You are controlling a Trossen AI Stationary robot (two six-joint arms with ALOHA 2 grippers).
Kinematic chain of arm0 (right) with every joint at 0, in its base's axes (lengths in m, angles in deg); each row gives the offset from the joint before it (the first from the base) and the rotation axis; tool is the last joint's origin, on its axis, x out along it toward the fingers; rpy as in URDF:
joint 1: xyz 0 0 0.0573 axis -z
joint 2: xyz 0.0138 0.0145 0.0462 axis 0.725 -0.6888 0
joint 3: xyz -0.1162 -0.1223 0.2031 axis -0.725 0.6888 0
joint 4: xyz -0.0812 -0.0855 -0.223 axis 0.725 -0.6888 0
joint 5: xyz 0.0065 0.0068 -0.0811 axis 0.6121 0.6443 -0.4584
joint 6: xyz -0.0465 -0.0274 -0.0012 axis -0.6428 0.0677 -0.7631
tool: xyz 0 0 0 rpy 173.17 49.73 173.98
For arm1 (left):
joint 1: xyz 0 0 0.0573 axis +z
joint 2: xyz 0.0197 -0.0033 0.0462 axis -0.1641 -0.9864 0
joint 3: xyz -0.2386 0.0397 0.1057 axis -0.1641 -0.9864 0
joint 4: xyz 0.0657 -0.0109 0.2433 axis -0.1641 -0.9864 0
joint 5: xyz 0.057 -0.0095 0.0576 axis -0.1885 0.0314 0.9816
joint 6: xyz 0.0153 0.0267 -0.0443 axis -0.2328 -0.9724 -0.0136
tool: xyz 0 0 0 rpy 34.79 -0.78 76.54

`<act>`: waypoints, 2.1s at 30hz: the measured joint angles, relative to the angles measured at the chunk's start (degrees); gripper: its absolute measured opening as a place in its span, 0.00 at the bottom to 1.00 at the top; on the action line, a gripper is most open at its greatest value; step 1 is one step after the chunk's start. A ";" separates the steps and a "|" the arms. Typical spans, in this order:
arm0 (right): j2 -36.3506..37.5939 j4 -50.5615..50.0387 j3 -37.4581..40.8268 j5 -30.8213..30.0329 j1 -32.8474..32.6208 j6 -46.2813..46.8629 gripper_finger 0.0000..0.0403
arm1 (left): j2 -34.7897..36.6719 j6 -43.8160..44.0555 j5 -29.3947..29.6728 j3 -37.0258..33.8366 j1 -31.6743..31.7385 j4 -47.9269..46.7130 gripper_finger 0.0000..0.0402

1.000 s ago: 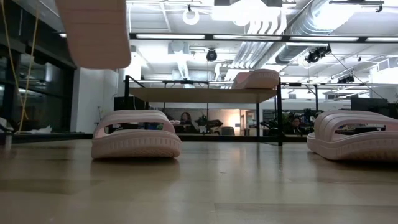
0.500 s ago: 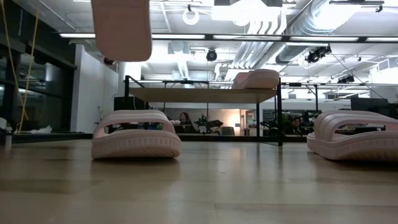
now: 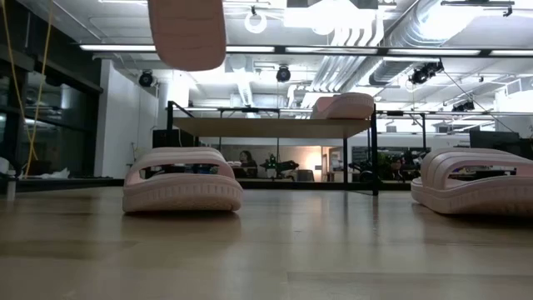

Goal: Pick and place slides into the shelf
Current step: Put the white slide on the shelf

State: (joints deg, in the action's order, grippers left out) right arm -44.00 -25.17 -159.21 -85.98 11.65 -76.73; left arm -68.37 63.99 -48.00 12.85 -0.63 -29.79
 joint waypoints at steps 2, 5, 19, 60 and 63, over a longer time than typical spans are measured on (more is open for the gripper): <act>-0.65 0.05 -0.74 -0.15 -0.25 0.11 0.58 | 0.00 -0.49 0.00 0.00 1.19 0.24 0.01; -2.54 -0.27 -2.17 -0.29 -0.25 -0.77 0.58 | 0.00 -1.53 -0.67 0.00 2.92 0.66 0.01; -8.90 -1.21 -10.36 -1.81 0.23 -1.44 0.58 | 0.00 -6.22 -6.64 -1.08 4.40 7.54 0.01; -10.73 0.85 -10.46 7.39 3.77 -0.04 0.58 | -4.74 -9.22 -3.87 -1.77 4.45 10.53 0.01; -10.73 1.05 -10.46 7.38 3.82 -0.12 0.58 | -4.74 -9.22 -3.87 -1.01 4.45 10.30 0.01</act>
State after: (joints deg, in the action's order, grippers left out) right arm -54.73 -24.12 -169.67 -78.60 15.46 -76.85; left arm -73.12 54.77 -51.86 11.84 3.82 -19.49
